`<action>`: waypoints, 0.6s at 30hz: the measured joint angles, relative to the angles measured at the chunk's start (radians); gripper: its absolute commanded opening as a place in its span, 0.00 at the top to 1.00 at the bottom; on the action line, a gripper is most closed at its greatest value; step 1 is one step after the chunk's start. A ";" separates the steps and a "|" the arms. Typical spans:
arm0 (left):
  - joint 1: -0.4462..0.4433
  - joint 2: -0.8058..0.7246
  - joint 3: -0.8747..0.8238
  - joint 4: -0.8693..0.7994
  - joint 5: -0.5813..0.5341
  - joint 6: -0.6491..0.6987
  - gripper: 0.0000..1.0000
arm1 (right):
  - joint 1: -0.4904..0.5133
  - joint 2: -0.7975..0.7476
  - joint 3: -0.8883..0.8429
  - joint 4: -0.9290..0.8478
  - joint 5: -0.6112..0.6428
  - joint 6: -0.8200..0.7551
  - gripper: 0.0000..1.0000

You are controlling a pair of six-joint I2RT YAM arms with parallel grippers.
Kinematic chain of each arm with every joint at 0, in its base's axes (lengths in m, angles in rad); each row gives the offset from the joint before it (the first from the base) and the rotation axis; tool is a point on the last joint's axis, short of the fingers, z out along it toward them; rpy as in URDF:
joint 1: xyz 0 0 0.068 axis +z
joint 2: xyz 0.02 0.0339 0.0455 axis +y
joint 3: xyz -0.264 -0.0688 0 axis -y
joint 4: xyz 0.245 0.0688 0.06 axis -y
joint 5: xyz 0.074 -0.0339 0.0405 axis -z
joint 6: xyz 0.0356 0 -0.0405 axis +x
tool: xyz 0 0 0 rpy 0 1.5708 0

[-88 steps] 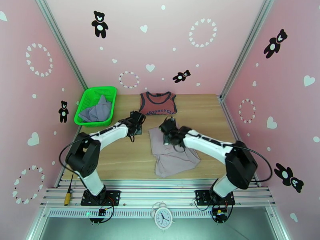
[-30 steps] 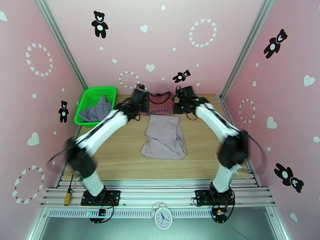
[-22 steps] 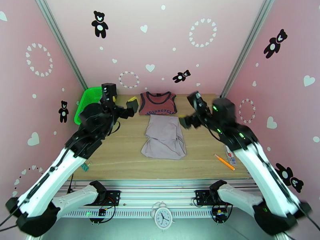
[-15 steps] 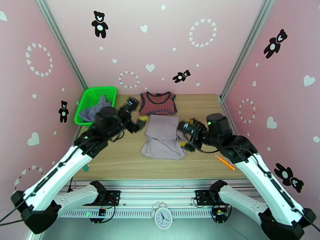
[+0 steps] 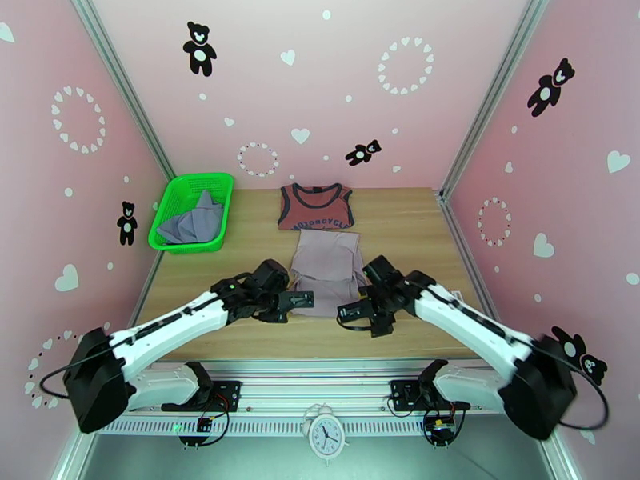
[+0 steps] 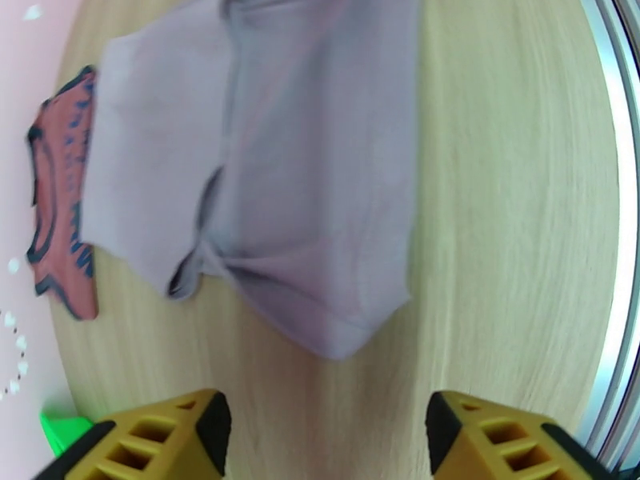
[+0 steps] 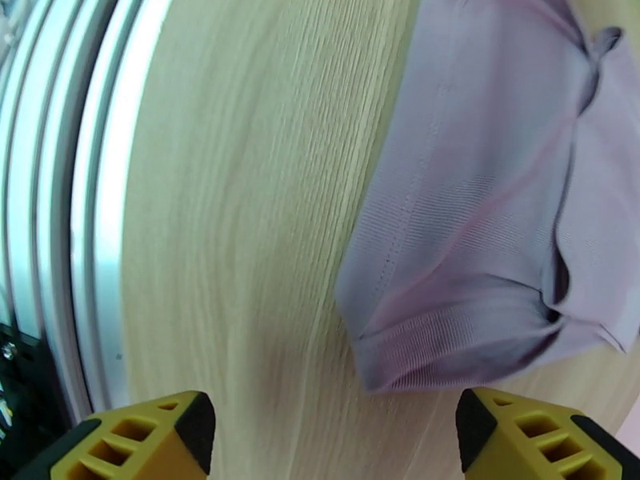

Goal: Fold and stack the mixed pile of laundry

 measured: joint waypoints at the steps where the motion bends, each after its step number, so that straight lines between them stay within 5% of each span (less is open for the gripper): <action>1: -0.002 0.024 -0.003 0.007 0.003 0.010 0.34 | 0.000 0.029 0.001 0.012 0.010 -0.007 0.17; 11: -0.011 0.225 -0.012 0.093 0.048 0.044 0.40 | -0.006 0.260 0.026 0.106 0.072 -0.029 0.27; 18: -0.025 0.307 0.019 0.072 0.077 0.051 0.54 | -0.031 0.342 0.076 0.096 0.064 -0.027 0.41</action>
